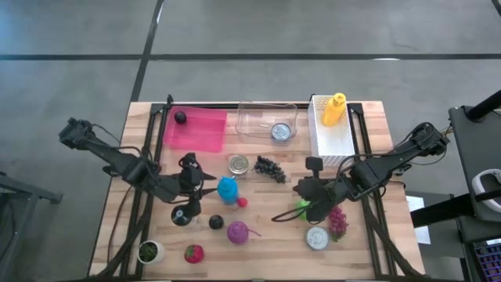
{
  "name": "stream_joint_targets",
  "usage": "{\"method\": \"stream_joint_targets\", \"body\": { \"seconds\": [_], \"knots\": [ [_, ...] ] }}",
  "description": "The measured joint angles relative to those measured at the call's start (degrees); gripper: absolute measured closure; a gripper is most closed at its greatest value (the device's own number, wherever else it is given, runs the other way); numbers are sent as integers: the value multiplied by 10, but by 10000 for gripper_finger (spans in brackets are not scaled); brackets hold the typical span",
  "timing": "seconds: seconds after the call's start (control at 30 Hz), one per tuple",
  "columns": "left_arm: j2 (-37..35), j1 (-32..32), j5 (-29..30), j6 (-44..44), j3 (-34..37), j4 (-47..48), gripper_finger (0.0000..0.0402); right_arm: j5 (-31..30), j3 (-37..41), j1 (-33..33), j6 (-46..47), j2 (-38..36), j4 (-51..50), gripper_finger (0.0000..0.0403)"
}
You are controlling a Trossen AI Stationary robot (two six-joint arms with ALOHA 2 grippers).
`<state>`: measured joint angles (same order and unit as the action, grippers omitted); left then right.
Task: Pick & Place Food Item
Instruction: Put the blue water bottle into the white bin
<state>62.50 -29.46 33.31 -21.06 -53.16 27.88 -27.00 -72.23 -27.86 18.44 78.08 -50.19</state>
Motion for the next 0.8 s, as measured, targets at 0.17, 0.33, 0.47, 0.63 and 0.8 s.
{"method": "stream_joint_targets", "body": {
  "seconds": [0.17, 0.33, 0.47, 0.63, 0.8],
  "knots": [
    [0, 7, 0, 12, -2, 1, 233, 0, 0, 0, 0, 0, 0, 394],
    [-1, 16, -4, -32, -4, 27, 236, 0, -2, 0, 0, 0, 0, 394],
    [-1, 19, -8, -39, -5, 33, 226, 0, -1, 0, 0, 0, 0, 394],
    [-1, 19, -14, -92, -7, 51, 173, 0, 0, 0, 0, 0, 0, 394],
    [-2, 19, -43, -167, -45, 110, 109, 0, -1, 0, 0, 0, 0, 394]
  ]
}}
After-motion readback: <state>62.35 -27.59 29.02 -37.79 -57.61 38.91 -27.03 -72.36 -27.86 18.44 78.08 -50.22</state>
